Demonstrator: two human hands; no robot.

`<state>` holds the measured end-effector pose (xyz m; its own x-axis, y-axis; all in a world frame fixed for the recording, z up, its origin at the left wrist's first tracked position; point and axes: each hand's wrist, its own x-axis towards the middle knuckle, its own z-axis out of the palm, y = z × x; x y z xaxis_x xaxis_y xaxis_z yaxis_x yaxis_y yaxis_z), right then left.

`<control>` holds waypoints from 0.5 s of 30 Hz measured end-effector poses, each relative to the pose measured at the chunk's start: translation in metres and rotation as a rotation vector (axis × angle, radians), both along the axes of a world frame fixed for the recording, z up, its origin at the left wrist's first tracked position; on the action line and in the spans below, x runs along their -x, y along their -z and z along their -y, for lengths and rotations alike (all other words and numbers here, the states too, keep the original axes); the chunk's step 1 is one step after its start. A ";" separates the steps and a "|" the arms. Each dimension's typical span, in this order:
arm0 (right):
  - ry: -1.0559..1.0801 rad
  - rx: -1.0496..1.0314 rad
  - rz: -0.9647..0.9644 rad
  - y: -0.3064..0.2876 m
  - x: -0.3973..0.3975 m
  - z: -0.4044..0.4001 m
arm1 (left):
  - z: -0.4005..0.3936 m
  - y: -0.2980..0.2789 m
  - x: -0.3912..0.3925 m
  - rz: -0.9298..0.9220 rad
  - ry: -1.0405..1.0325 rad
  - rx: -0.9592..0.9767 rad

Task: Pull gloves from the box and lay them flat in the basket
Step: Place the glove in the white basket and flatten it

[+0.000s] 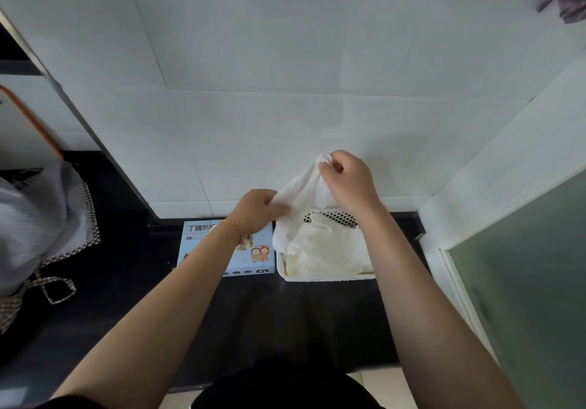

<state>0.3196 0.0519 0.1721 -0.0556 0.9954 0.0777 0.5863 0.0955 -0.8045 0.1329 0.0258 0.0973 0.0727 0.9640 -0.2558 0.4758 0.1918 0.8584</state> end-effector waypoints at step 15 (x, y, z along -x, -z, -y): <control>0.087 0.378 -0.195 0.070 -0.043 -0.004 | -0.013 0.025 0.005 0.265 -0.129 0.268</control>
